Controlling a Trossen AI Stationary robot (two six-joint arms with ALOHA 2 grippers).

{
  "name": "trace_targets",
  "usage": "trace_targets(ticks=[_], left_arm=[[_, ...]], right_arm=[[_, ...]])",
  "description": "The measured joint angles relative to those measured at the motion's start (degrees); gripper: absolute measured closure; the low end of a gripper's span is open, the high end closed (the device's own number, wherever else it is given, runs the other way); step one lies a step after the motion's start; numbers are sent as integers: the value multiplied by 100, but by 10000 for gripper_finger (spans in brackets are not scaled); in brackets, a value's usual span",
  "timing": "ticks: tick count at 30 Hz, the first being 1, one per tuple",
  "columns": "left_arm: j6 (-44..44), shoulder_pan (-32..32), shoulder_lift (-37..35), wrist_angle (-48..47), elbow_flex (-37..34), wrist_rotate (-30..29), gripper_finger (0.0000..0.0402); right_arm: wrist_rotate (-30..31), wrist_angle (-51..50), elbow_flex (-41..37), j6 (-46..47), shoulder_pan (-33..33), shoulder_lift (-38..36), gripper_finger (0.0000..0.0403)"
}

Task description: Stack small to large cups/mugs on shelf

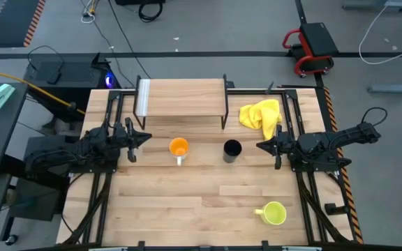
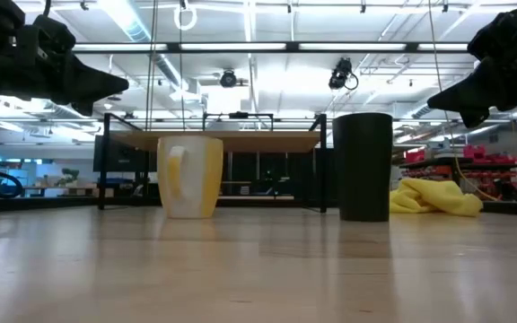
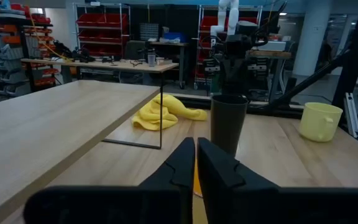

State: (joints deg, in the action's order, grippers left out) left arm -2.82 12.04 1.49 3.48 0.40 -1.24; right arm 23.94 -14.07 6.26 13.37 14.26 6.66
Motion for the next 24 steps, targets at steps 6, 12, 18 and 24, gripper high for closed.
trace_targets(ticks=[6,12,18,24], left_arm=[[0,0,0,-1,0,0,366],[1,0,-2,-1,0,0,371],[0,0,0,1,0,-1,376],[0,0,-2,0,0,0,368]], right_arm=[[0,0,0,0,0,0,385],[0,0,0,0,0,-1,385],[0,-1,0,0,0,0,385],[0,0,0,0,0,0,385]])
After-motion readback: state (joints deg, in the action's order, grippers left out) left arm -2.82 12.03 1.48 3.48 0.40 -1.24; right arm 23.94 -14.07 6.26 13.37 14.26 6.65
